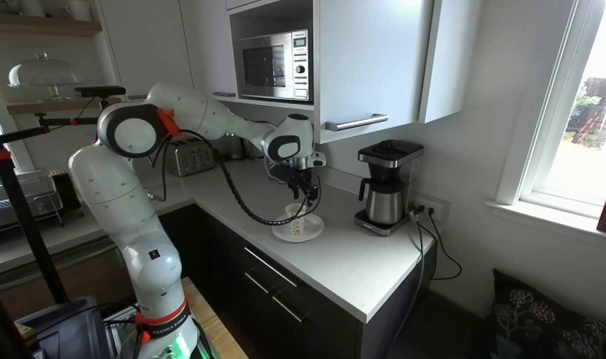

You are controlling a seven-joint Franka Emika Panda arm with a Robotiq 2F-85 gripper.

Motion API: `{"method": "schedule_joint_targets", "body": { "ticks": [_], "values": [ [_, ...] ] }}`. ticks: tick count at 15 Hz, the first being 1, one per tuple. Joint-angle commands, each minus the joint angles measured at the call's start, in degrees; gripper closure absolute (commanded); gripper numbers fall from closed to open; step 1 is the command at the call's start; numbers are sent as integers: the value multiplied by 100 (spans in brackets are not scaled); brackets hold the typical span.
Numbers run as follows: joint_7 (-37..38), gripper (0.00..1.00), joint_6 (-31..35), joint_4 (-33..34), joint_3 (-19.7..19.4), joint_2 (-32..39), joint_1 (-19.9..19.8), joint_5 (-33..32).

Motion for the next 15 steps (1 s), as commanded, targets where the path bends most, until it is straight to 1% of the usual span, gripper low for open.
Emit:
{"method": "schedule_joint_targets", "body": {
  "ticks": [1, 2, 4, 6, 8, 10, 11, 12, 15],
  "values": [
    [1096, 0, -842, 176, 72, -562, -153, -704],
    [1286, 0, -1117, 247, 79, -731, -193, -876],
    [1550, 0, -1879, 418, 104, -1051, -269, -1255],
    [1753, 0, -2483, 554, 106, -1336, -337, -1505],
    [1966, 0, -3028, 686, 134, -1595, -425, -1777],
    [2106, 0, -3434, 772, 134, -1855, -488, -1954],
    [2109, 0, -3434, 790, 108, -1952, -459, -1896],
    [1928, 0, -3265, 826, 29, -1731, -388, -1790],
    [1981, 0, -3336, 845, 35, -1938, -405, -1798]
  ]
}}
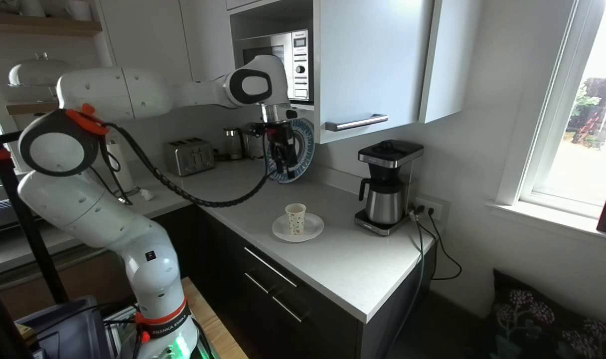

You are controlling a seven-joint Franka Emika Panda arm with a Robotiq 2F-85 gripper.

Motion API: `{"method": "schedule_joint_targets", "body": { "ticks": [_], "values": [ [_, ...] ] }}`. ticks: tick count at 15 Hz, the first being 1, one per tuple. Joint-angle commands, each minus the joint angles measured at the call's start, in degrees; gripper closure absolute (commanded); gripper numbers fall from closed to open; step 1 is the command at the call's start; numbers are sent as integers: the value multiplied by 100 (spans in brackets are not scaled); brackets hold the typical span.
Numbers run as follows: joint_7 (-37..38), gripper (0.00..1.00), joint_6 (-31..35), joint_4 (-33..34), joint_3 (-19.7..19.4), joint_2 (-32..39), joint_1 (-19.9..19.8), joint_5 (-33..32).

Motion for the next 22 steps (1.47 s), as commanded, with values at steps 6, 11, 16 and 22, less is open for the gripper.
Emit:
{"method": "schedule_joint_targets", "body": {
  "ticks": [6, 11, 16, 22],
  "values": [
    [-99, 0, -719, 541, 77, -140, -90, -555],
    [-382, 0, -1734, 1206, 62, -421, -113, -1395],
    [-852, 0, -1630, 1455, -85, -762, -114, -2555],
    [-1657, 0, -671, 1349, -494, -1175, 202, -3305]
  ]
}}
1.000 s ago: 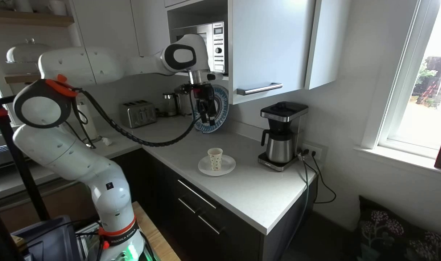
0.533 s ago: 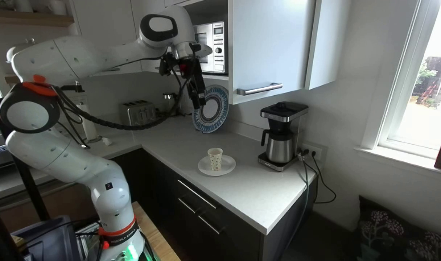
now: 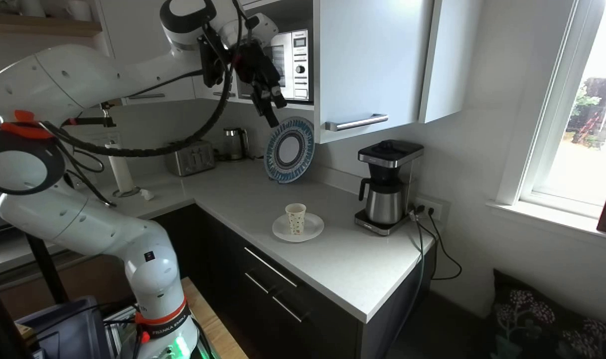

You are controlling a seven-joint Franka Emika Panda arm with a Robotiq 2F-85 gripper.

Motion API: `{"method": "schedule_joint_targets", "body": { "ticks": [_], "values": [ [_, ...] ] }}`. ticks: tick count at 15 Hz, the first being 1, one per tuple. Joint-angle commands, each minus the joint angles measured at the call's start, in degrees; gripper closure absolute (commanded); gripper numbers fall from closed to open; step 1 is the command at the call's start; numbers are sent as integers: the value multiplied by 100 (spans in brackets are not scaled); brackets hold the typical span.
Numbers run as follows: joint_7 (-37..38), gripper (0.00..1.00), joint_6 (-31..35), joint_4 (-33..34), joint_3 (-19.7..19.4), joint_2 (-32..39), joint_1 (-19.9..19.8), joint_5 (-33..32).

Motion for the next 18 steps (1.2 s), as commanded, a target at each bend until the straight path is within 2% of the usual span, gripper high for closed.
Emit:
{"method": "schedule_joint_targets", "body": {
  "ticks": [1, 6, 7, 10, 14, 18],
  "values": [
    [-448, 0, 761, -230, -396, -315, 313, -235],
    [-742, 0, 2422, -584, -975, -555, 594, 329],
    [-770, 0, 2486, -588, -999, -567, 576, 439],
    [-907, 0, 2501, -632, -964, -720, 454, 612],
    [-968, 0, 2125, -479, -713, -760, 256, 694],
    [-956, 0, 1713, -399, -473, -756, -36, 314]
  ]
}}
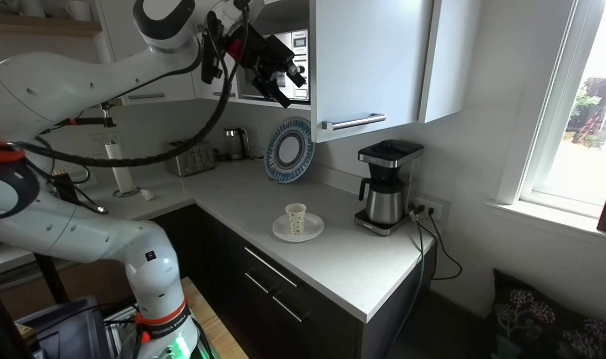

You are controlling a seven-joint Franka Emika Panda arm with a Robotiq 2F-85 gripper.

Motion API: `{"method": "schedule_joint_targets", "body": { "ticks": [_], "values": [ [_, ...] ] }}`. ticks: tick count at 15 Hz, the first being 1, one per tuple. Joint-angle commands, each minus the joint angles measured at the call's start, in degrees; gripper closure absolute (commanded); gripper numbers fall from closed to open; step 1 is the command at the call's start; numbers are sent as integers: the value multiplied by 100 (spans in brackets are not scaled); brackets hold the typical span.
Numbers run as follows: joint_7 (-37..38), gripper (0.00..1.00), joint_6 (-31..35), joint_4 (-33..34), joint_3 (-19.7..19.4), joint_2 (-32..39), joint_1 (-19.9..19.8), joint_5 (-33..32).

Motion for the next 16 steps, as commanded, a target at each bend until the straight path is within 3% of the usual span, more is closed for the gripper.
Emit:
{"method": "schedule_joint_targets", "body": {
  "ticks": [1, 3, 5, 6, 10, 16],
  "values": [
    [-87, 0, -406, 6, 187, -66, -288, -271],
    [-37, 0, -444, -23, 161, -110, -306, -399],
    [129, 0, -34, -104, -29, -171, -199, -394],
    [40, 0, -283, 49, 87, -39, -217, -348],
    [47, 0, -137, 45, -4, -46, -237, -335],
    [-17, 0, 831, 21, -462, -93, -148, -205]
  ]
}}
